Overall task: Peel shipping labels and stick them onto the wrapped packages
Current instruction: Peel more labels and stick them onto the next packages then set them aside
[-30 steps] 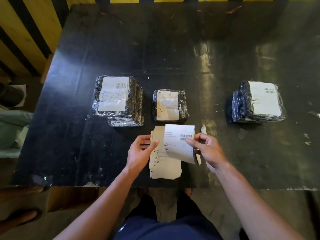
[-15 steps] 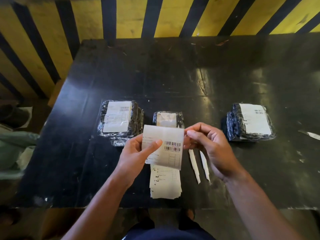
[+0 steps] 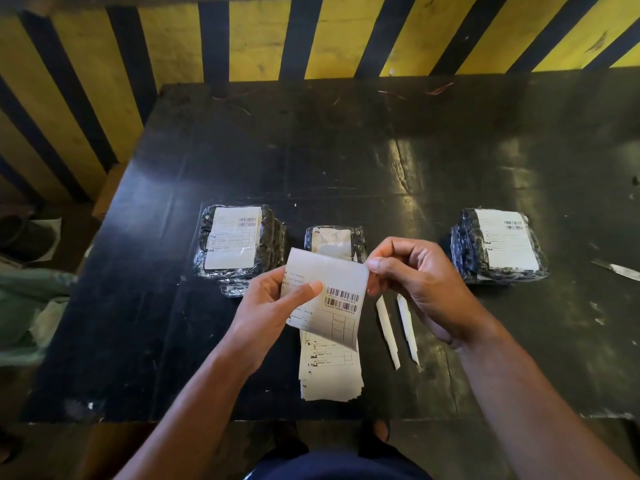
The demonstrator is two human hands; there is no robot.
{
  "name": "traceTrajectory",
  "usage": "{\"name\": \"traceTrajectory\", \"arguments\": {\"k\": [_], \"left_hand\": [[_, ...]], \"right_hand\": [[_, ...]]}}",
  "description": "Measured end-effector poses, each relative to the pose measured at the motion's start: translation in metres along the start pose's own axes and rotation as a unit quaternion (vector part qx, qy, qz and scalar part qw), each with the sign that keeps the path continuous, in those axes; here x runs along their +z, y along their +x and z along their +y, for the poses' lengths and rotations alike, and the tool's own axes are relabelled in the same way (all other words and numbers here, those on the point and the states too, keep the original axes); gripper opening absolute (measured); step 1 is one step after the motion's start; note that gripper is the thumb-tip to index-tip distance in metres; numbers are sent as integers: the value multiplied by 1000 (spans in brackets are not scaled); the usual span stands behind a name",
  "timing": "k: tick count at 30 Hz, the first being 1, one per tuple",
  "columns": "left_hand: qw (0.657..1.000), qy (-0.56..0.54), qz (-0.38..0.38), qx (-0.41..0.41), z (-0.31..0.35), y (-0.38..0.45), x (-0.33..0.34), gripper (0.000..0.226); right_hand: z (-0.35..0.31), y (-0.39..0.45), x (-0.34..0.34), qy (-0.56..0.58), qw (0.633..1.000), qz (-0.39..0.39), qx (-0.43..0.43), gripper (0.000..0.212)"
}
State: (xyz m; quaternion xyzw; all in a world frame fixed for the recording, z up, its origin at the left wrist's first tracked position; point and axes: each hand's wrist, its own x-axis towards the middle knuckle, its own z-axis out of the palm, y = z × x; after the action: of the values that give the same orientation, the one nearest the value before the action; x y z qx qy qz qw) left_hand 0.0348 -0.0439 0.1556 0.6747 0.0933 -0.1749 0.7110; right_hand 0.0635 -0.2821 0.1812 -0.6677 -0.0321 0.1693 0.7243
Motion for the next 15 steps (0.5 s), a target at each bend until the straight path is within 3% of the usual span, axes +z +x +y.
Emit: {"name": "traceTrajectory", "arguments": {"k": [12, 14, 15], "left_hand": [[996, -83, -36, -22, 2, 2, 5, 30], [999, -22, 26, 11, 2, 0, 13, 40], [994, 41, 95, 41, 2, -1, 18, 42]], "right_hand": [[4, -3, 7, 153, 986, -47, 55, 16], [4, -4, 10, 180, 981, -38, 62, 17], [4, -5, 11, 185, 980, -33, 60, 17]]}}
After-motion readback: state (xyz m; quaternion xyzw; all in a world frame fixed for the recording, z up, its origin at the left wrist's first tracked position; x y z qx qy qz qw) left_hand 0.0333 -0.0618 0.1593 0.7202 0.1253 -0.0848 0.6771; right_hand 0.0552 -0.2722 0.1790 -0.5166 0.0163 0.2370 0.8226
